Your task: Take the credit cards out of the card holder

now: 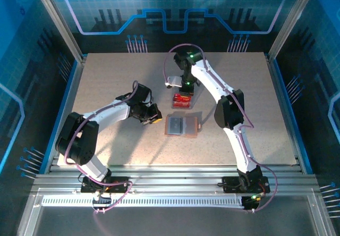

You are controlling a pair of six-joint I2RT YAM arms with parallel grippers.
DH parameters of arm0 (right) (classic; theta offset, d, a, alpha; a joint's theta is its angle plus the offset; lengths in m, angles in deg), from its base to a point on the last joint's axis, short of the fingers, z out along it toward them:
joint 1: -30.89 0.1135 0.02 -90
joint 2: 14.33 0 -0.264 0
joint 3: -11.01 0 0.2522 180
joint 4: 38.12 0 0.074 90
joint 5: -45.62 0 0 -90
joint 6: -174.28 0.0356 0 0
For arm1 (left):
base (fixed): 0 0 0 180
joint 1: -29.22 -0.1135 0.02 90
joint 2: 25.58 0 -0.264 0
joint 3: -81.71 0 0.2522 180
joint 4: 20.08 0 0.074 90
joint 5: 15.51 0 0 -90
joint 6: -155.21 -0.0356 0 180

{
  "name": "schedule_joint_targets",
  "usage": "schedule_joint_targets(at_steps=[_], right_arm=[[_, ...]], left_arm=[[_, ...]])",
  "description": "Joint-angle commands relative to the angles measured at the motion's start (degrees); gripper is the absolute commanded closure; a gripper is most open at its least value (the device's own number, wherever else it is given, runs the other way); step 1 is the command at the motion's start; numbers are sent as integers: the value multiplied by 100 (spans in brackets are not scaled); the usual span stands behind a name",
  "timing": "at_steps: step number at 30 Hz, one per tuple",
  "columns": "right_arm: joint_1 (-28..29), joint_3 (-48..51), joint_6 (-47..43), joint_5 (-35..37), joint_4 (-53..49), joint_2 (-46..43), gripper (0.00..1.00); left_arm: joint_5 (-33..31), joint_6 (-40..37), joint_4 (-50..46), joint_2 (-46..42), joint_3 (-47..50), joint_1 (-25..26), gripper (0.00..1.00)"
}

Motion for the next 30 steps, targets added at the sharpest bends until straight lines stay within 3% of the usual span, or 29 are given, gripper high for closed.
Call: schedule_joint_targets(at_steps=[1,9,19,30], right_arm=[[-50,-148,-111,-39,-164,179,100],[-44,-61,-54,-50,-128,261,100],[12,82,-30,337,302,80,78],[82,469,184,313,589,-284,77]], left_arm=[[42,55,-78,86,-141,-54,90],[60,68,-53,101,-143,-55,90],[78,105,26,105,-89,-59,90],[139,147,163,107,6,-51,90]])
